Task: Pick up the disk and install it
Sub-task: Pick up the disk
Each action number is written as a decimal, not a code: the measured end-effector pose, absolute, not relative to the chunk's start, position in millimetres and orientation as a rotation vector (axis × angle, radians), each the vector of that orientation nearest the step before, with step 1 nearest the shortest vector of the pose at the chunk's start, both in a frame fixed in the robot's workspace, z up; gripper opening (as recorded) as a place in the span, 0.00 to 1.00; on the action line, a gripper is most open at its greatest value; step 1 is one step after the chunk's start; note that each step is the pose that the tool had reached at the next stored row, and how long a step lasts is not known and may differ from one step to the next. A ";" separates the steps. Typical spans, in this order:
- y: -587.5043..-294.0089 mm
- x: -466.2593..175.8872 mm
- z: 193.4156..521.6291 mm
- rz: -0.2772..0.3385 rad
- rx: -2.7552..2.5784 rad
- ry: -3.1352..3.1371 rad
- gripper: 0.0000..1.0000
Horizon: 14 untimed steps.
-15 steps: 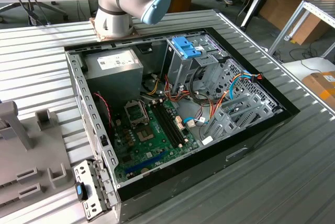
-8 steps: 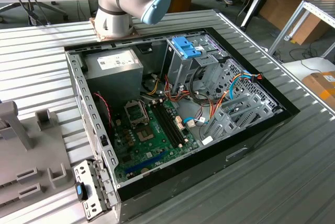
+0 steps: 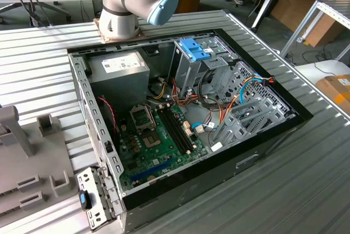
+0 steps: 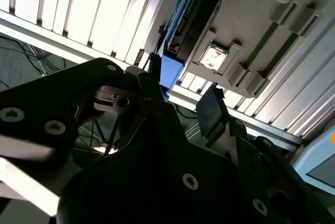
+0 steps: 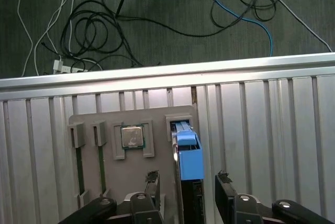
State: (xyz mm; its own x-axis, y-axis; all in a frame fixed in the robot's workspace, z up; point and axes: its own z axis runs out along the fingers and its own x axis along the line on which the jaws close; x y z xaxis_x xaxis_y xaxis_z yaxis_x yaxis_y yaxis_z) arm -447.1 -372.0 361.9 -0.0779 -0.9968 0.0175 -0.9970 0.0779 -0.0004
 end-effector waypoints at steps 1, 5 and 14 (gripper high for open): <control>-372.0 -447.1 361.7 0.019 2.125 -2.297 0.54; -372.0 -447.1 361.1 0.019 2.125 -2.297 0.54; -372.0 -447.1 359.2 0.019 2.125 -2.297 0.54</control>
State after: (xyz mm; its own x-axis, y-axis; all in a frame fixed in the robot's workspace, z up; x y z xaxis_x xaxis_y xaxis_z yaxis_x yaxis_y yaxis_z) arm -447.1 -372.0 359.2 -0.0780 -0.9968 0.0174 -0.9970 0.0780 -0.0005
